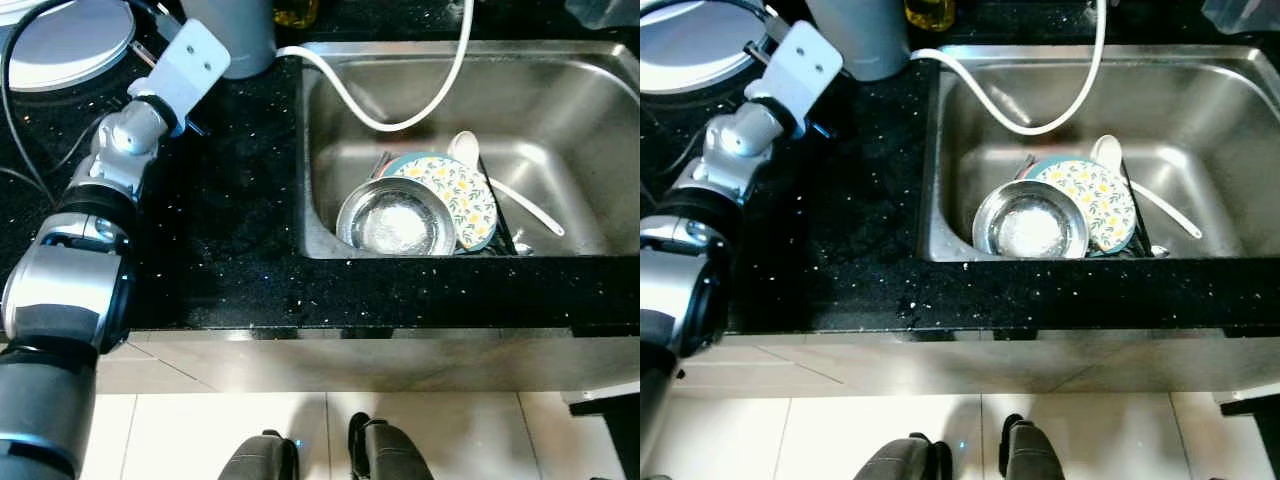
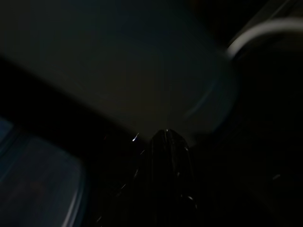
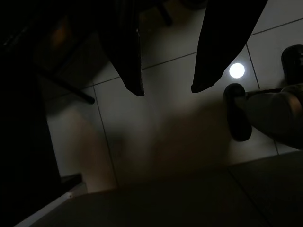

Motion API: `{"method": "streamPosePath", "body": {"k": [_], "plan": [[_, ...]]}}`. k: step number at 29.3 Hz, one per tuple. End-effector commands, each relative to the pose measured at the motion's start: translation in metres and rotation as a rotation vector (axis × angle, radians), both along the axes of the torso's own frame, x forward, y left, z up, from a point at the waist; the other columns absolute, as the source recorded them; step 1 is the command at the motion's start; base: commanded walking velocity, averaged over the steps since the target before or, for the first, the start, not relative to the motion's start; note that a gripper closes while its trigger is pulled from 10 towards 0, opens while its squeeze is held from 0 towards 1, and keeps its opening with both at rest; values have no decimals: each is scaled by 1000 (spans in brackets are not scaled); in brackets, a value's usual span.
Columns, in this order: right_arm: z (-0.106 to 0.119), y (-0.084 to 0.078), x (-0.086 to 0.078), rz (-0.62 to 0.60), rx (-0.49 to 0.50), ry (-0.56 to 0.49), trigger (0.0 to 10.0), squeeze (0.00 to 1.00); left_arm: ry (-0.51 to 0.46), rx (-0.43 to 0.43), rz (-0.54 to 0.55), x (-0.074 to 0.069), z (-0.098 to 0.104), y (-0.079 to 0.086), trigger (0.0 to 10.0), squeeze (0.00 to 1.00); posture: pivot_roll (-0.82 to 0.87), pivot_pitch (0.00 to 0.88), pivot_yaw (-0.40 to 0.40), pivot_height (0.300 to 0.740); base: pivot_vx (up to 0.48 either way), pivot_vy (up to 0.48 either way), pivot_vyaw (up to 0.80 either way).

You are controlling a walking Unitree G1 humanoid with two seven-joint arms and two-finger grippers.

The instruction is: Kitchen organization

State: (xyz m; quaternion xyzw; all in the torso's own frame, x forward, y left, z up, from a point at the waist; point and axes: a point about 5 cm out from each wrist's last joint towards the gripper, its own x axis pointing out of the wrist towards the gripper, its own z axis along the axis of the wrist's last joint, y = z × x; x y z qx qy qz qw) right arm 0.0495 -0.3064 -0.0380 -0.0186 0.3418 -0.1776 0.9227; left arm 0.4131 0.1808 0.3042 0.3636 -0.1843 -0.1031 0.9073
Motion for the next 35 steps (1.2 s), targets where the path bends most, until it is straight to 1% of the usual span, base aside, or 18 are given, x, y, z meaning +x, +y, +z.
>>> {"method": "streamPosePath", "body": {"k": [1, 6, 8, 10, 15, 16, 17, 18, 19, 20, 21, 22, 23, 24, 26, 29, 30, 35], "plan": [[-5, 2, -9, -19, 9, 36, 10000, 0, 5, -24, -78, -2, -7, -15, 10000, 0, -185, 196, 39, 740, 0, 0, 0], [-8, 4, 2, -20, 12, 24, 10000, 0, 12, -47, -261, -10, -23, -54, 10000, 0, -176, 184, 51, 740, 0, 0, 0], [-10, 5, 5, -23, 15, 22, 10000, 0, -1, -55, -367, -20, -29, -81, 10000, 0, -173, 178, 55, 740, 0, 0, 0], [-11, 6, 5, -24, 16, 22, 10000, 0, -9, -66, -386, -24, -30, -88, 10000, 0, -173, 178, 55, 740, 0, 0, 0], [-14, 5, 3, -29, 16, 30, 10000, 0, 49, -30, -170, -6, -20, -45, 10000, 0, -166, 173, 58, 740, 0, 0, 0], [-14, 5, 3, -29, 16, 30, 10000, 0, 49, -30, -170, -6, -20, -45, 10000, 0, -166, 173, 58, 740, 0, 0, 0], [-14, 4, 2, -32, 14, 33, 10000, 0, 74, -33, -134, -3, -18, -34, 10000, 0, -165, 173, 58, 740, 0, 0, 0], [-15, 2, 0, -39, 12, 39, 10000, 0, 122, -49, -56, 0, -17, -11, 10000, 0, -165, 172, 60, 740, 0, 0, 0], [-15, 2, 0, -39, 12, 39, 10000, 0, 122, -49, -56, 0, -17, -11, 10000, 0, -165, 172, 60, 740, 0, 0, 0], [-15, 2, -1, -42, 9, 43, 10000, 0, 146, -42, 1, 1, -18, 3, 10000, 282, -166, 172, 60, 740, 0, 0, 0], [-15, 2, -1, -43, 9, 43, 10000, 0, 149, -39, 11, 1, -18, 6, 10000, 282, -166, 172, 60, 740, 0, 0, 0], [-16, 1, -3, -46, 8, 49, 10000, 0, 180, -52, 64, 2, -21, 16, 10000, 1000, -165, 170, 58, 740, 0, 0, 0], [-16, 1, -3, -46, 8, 49, 10000, 0, 180, -52, 64, 2, -21, 16, 10000, 1000, -165, 170, 58, 740, 0, 0, 0], [-17, 0, -5, -50, 7, 56, 10000, 0, 230, -95, 136, 2, -27, 30, 10000, 1000, -163, 168, 56, 740, 0, 0, 0], [-17, 0, -5, -50, 5, 59, 10000, 0, 255, -130, 161, 1, -30, 36, 10000, 1000, -163, 168, 56, 740, 0, 0, 0], [-17, 0, -5, -48, 4, 61, 10000, 0, 291, -187, 157, 1, -33, 40, 10000, 1000, -161, 166, 51, 740, 0, 0, 0], [-18, -1, -4, -43, 4, 63, 10000, 0, 345, -228, 121, 0, -39, 41, 10000, 1000, -157, 165, 48, 740, 0, 0, 0], [-17, -3, 3, -30, -1, 52, 10000, 0, 380, -170, 135, 0, -45, 45, 10000, 1000, -151, 164, 39, 740, 0, 0, 0]]}}
